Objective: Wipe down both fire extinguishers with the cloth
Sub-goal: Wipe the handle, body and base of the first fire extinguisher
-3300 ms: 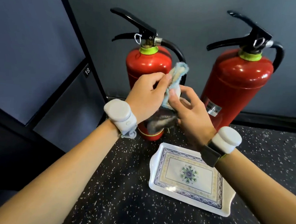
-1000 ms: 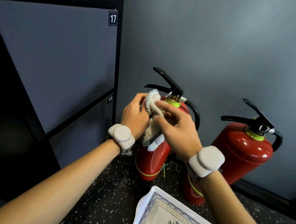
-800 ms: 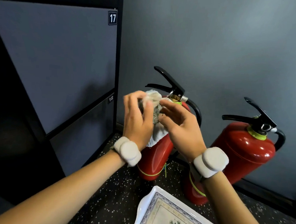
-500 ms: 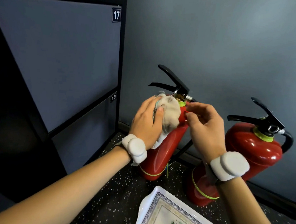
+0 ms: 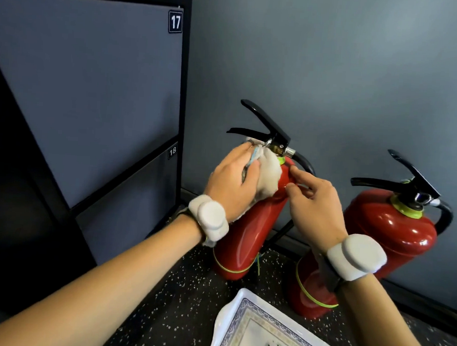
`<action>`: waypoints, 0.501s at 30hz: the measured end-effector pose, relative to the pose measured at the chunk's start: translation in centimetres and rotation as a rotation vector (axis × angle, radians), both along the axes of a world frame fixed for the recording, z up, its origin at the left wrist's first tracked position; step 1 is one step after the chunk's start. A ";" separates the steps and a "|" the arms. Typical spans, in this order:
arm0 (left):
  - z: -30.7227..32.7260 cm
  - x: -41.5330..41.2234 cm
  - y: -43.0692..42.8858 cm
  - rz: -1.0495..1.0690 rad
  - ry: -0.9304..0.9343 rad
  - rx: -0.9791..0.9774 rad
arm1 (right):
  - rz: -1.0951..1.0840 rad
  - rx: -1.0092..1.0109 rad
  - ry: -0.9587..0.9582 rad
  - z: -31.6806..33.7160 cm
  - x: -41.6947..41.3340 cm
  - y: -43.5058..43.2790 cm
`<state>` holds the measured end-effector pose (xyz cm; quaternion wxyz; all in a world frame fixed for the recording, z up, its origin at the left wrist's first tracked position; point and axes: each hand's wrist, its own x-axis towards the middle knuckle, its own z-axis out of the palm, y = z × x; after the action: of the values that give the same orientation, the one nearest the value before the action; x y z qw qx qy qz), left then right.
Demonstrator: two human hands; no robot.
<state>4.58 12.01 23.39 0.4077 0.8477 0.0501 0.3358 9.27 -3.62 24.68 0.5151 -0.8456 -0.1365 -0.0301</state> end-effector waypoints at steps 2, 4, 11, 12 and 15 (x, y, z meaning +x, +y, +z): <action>0.3 0.5 0.1 0.005 0.036 -0.030 | -0.004 0.000 0.003 0.1 -0.1 0.0; 1.1 1.7 0.8 0.030 0.122 -0.072 | -0.017 0.001 0.000 0.1 -0.3 0.0; 2.2 3.4 2.5 0.025 0.315 -0.214 | 0.018 0.067 0.031 -0.3 0.0 -0.4; 2.0 2.9 2.1 0.033 0.278 -0.201 | 0.014 0.064 0.033 -0.4 0.0 -0.4; 0.9 1.0 0.4 0.073 0.123 -0.101 | 0.010 0.050 0.056 0.1 -0.1 -0.4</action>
<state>5.60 12.43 24.26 0.4336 0.8425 0.1229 0.2950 9.21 -4.07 24.76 0.5397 -0.8324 -0.1255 -0.0075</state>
